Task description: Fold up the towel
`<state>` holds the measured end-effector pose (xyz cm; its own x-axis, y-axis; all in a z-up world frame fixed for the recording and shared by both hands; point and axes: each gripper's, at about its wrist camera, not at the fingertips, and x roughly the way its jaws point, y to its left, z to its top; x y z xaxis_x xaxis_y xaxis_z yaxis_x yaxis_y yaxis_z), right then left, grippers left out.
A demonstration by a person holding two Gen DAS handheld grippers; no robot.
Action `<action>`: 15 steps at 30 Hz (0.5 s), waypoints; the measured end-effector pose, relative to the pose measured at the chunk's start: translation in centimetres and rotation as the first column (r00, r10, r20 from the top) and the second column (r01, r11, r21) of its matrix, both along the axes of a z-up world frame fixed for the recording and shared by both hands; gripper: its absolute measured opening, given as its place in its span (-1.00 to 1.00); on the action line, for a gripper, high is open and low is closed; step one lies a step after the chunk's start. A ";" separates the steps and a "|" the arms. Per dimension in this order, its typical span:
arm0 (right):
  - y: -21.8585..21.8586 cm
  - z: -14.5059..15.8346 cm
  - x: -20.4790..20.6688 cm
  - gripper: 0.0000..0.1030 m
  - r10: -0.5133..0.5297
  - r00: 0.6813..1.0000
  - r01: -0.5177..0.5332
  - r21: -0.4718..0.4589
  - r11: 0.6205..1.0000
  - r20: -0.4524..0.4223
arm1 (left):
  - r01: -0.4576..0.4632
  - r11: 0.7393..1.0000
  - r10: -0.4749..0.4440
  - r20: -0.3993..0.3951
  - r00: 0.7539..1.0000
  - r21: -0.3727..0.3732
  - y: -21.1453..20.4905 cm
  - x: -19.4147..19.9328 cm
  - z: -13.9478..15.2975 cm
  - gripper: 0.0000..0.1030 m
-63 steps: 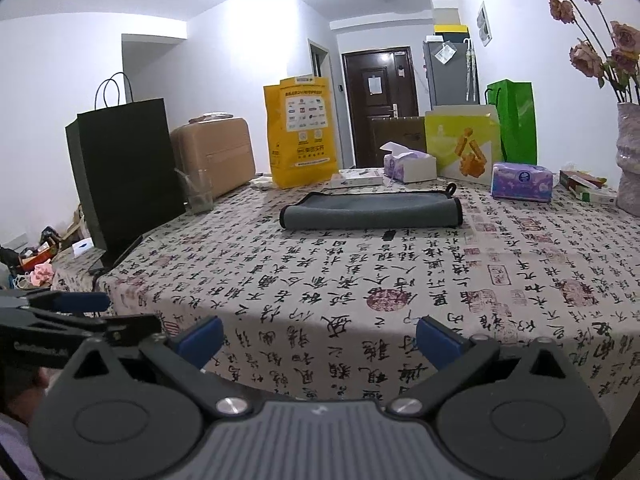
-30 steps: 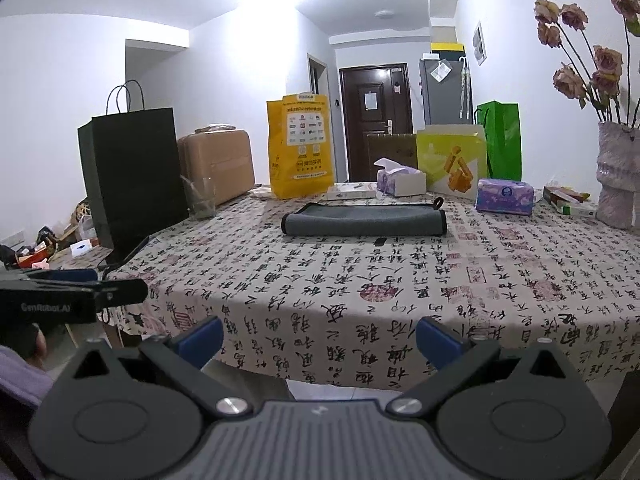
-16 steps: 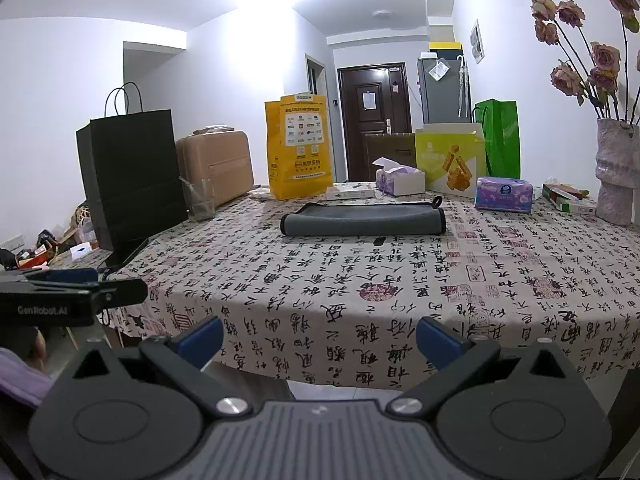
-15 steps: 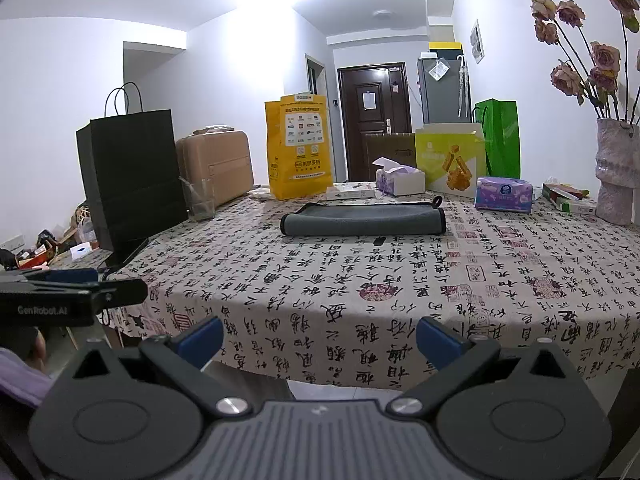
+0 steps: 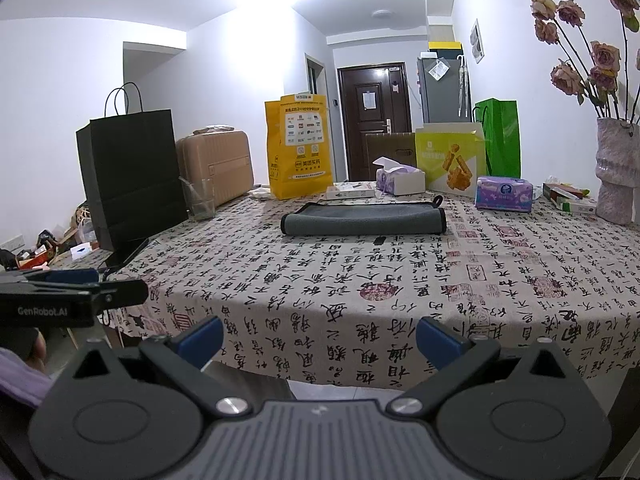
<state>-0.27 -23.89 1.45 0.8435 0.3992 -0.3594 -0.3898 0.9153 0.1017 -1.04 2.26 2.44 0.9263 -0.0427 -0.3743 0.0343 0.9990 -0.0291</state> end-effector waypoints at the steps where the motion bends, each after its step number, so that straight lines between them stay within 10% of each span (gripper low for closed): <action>1: 0.0 0.0 0.0 1.00 0.000 1.000 0.000 0.000 1.000 0.000 | 0.000 1.000 0.000 0.000 1.000 0.000 0.0 0.0 0.0 1.00; 15: 0.0 -0.1 0.0 1.00 -0.002 1.000 0.002 0.001 1.000 0.000 | 0.001 1.000 -0.001 -0.003 1.000 0.000 -0.1 0.0 -0.2 1.00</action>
